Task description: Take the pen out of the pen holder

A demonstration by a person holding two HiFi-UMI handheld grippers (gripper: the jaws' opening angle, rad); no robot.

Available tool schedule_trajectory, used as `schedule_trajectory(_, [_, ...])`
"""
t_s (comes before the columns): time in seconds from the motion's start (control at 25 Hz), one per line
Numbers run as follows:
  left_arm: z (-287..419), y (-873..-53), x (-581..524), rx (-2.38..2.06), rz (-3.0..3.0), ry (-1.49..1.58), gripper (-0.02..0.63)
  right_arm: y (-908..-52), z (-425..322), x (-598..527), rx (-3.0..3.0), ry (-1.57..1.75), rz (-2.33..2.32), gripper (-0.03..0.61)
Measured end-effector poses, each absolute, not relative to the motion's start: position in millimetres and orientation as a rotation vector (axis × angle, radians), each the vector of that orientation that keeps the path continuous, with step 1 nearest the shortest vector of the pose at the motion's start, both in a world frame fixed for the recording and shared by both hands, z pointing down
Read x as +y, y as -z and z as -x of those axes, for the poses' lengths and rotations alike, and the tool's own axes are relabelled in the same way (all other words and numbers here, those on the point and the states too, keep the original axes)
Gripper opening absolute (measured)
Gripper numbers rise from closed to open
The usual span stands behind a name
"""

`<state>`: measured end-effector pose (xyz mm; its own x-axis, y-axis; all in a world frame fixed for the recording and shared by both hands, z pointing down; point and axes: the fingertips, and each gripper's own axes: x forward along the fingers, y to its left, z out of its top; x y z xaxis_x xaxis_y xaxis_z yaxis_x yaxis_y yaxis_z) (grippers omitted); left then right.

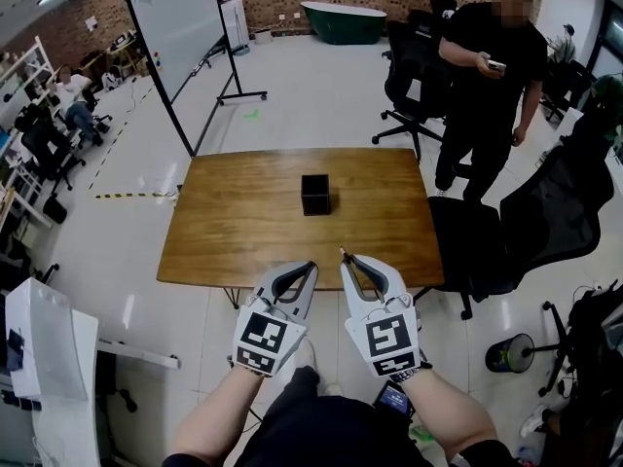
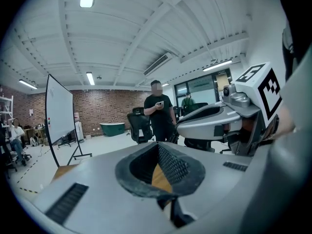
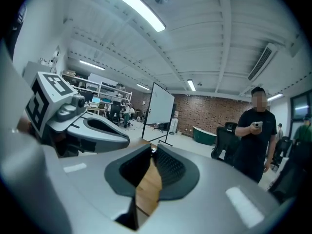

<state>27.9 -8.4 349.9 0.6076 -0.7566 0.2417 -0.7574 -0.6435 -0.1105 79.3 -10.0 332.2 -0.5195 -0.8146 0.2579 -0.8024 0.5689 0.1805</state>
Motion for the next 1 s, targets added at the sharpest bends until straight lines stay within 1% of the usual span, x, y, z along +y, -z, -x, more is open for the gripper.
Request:
schedule_trajectory(0.36, [-23, -335, 39, -1.320, -2.834, -0.399, 0.005, -314, -71, 40, -2.521, 0.068, -1.319, 0.040])
schedule_trajectory(1.0, [17, -318, 82, -1.240, -2.897, -0.352, 0.005, -308, -24, 89, -2.501, 0.052, -1.361, 0.040])
